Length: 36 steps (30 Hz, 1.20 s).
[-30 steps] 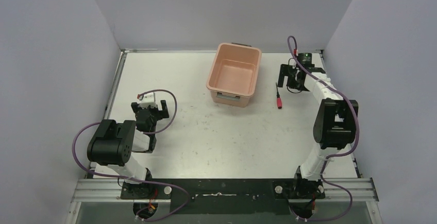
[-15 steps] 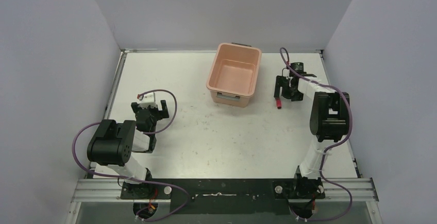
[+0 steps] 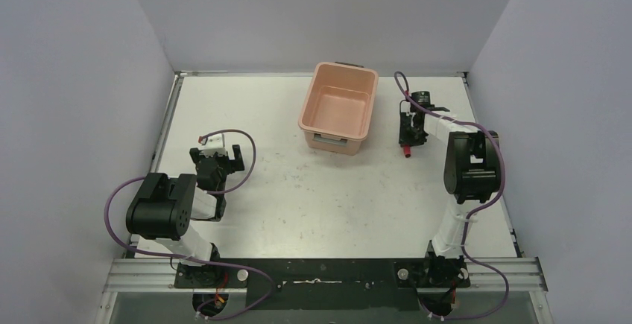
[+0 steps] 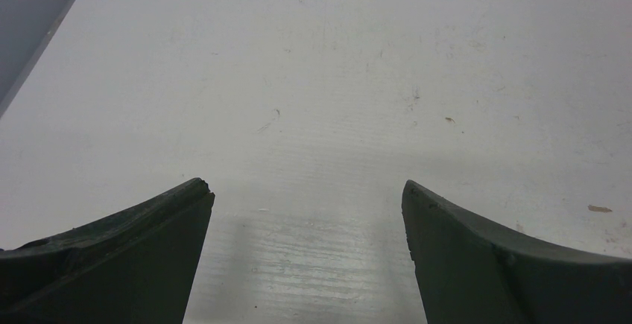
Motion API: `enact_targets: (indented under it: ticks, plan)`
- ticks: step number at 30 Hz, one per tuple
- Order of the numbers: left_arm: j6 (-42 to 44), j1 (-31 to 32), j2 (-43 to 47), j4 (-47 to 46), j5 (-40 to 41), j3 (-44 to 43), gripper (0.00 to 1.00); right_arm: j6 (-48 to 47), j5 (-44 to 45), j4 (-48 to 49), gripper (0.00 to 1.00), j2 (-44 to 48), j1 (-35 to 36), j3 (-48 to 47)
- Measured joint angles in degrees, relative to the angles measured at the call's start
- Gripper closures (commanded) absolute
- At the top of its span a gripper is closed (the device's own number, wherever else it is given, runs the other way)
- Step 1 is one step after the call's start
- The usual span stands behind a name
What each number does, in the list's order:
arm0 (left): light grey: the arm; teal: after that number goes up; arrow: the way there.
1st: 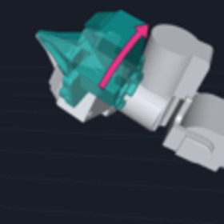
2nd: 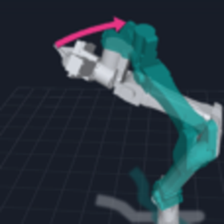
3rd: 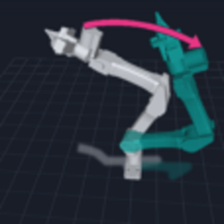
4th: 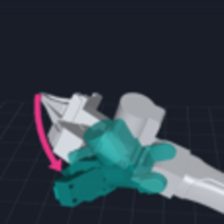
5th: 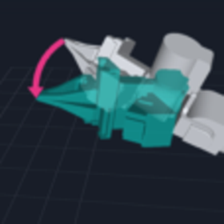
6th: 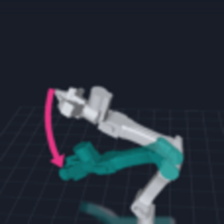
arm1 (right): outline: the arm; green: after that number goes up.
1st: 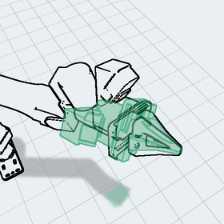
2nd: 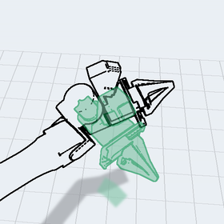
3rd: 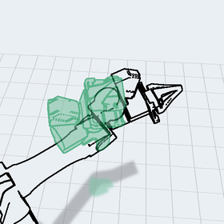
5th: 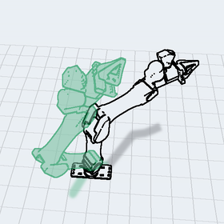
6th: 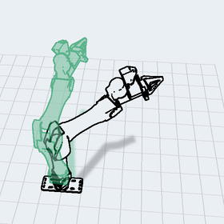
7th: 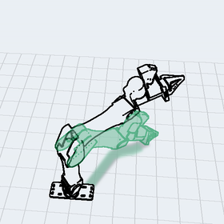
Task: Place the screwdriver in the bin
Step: Pick up the screwdriver from the center of the board.
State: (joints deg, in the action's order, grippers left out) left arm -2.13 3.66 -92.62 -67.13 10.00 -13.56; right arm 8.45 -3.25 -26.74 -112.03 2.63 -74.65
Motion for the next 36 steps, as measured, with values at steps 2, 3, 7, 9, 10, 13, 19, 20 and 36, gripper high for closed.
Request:
enact_targets:
  ticks: [2, 3, 7, 9, 10, 13, 19, 20, 36]
  plan:
    - [0.0, 0.0, 0.0, 0.0, 0.0, 0.0, 0.03, -0.11, 0.04, 0.09, 0.91, 0.0, 0.09, 0.0]
    - [0.0, 0.0, 0.0, 0.0, 0.0, 0.0, 0.03, -0.13, 0.11, 0.09, 0.95, 0.0, 0.11, 0.0]
    - [0.0, 0.0, 0.0, 0.0, 0.0, 0.0, 0.03, -0.02, -0.2, -0.11, 1.0, 0.02, 0.11, -0.11]
    - [0.02, 0.0, 0.0, 0.0, 0.0, 0.0, 0.03, -0.02, -0.24, -0.15, 1.0, 0.07, 0.11, -0.11]
    - [0.0, 0.0, 0.0, -0.02, 0.0, 0.0, 0.03, -0.02, -0.24, -0.17, 1.0, 0.11, 0.11, -0.11]
    - [0.02, 0.0, 0.0, -0.02, 0.0, 0.0, 0.03, -0.02, -0.22, -0.63, 1.0, 0.28, 0.11, -0.11]
    - [0.0, 0.0, 0.0, 0.0, 0.0, 0.0, 0.03, -0.02, -0.15, -5.16, 1.0, 1.27, 0.09, -1.79]
    - [0.0, 0.0, 0.0, 0.0, 0.0, 0.0, 0.03, -0.02, -0.13, -6.03, 1.0, 1.36, 0.09, -2.8]
    - [0.0, 0.0, 0.0, -0.02, 0.0, 0.0, 0.03, 0.02, 2.8, -18.99, 1.0, 7.74, 0.09, -23.15]
